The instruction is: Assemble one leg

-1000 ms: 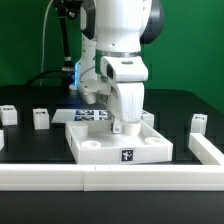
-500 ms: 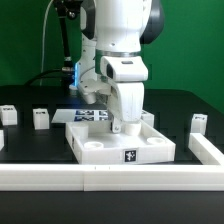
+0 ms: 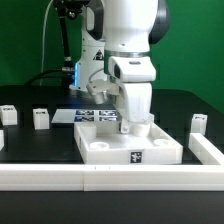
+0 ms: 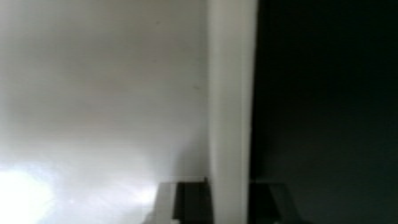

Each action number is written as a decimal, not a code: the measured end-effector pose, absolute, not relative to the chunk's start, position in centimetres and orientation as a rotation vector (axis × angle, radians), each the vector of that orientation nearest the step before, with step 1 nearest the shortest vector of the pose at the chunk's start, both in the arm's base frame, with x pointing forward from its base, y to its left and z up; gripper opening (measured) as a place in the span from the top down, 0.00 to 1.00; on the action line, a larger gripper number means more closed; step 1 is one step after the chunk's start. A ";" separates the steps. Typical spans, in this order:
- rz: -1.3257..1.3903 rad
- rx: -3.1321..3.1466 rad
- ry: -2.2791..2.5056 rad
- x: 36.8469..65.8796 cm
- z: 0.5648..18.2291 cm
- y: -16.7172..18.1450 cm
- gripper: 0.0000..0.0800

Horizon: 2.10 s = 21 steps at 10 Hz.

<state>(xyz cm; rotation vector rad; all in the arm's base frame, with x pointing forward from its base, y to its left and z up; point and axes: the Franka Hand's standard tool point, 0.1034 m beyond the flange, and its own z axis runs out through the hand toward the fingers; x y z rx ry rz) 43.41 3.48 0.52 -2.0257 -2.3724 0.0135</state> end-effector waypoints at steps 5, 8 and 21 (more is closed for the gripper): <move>-0.021 -2.143 -2.276 46.9 0.6 7.0 0.93; -0.015 -2.187 -2.235 47.8 0.6 7.9 0.93; 0.017 -2.172 -2.243 48.7 0.5 8.2 0.22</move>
Offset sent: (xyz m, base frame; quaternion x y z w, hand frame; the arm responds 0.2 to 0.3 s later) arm 0.0381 0.0330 -0.0058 -0.0097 0.0058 0.0380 0.9992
